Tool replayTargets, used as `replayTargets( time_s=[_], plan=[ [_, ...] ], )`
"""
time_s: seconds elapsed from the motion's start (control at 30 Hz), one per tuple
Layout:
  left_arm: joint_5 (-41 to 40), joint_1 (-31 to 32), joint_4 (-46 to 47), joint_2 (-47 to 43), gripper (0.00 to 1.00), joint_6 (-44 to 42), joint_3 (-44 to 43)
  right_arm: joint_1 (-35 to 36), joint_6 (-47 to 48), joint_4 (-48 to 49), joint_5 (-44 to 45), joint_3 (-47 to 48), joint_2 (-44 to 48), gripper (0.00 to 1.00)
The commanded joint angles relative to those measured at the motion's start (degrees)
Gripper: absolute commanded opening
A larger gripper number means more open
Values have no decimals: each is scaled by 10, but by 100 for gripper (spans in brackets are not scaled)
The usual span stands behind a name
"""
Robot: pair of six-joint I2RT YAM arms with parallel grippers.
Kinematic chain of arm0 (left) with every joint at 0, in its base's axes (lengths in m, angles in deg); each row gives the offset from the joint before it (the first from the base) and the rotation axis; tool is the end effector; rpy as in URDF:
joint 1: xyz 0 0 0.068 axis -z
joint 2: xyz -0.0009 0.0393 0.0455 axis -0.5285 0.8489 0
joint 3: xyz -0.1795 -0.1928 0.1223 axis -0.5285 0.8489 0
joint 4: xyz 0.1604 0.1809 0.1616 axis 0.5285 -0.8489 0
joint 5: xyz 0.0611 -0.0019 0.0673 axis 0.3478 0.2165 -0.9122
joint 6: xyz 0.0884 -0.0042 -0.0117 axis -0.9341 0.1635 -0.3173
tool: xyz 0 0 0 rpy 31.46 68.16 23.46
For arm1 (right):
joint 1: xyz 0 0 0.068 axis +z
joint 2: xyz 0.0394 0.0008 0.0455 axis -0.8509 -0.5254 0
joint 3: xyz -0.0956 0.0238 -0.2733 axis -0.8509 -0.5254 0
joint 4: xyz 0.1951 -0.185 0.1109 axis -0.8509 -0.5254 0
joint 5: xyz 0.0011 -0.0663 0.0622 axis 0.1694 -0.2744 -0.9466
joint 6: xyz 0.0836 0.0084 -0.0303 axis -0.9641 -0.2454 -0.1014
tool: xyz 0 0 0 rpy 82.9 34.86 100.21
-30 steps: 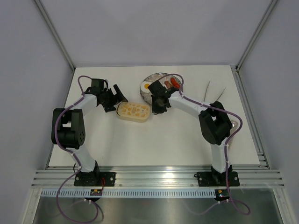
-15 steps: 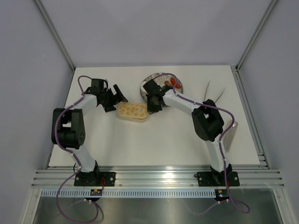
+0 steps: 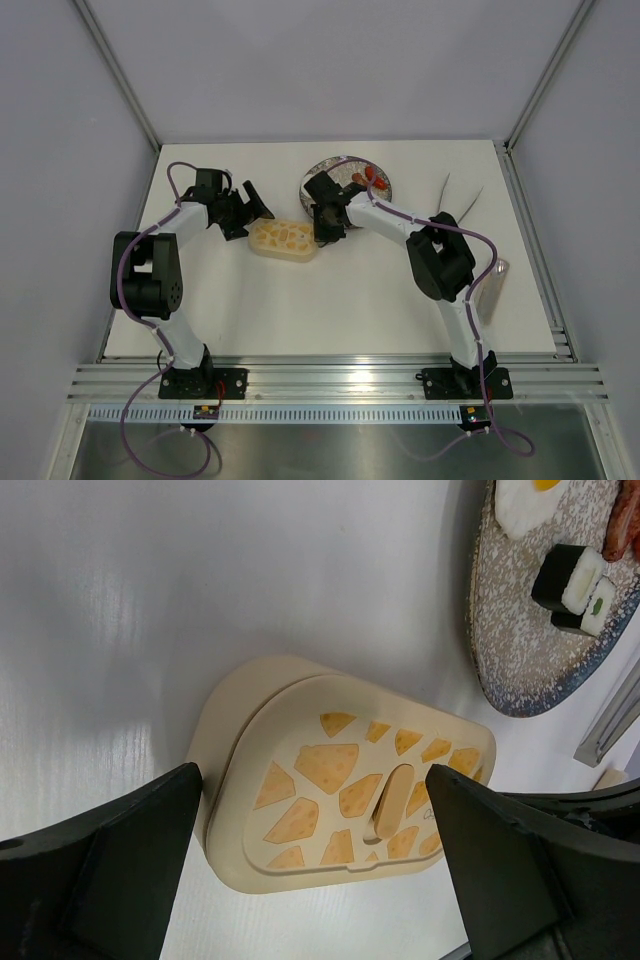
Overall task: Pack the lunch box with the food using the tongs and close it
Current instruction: Close the box lid on the packing box.
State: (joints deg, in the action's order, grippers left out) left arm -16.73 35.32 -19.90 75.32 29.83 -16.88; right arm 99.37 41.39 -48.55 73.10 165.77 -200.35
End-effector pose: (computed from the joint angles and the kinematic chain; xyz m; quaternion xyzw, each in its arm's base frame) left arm 0.4167 -0.0554 0.1580 -0.1872 0.9162 -0.2724 0.2266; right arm 0.3968 0.3431 0.1506 -0.0788 0.9717 0.1216 0.1864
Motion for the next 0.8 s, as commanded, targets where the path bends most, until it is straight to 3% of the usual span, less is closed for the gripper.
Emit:
replayTargets(
  time_s=[0.0,0.53,0.77],
  plan=[
    [19,6,13,2,99,-6,-9,8,10,-2,9,12,11,0],
    [-114,6,-79,-93,99,-67,-61,9,8,1,63,-2,103,1],
    [-127,6,-90,-140,99,-72,-55,35,32,-28,78,59,82,1]
  ],
)
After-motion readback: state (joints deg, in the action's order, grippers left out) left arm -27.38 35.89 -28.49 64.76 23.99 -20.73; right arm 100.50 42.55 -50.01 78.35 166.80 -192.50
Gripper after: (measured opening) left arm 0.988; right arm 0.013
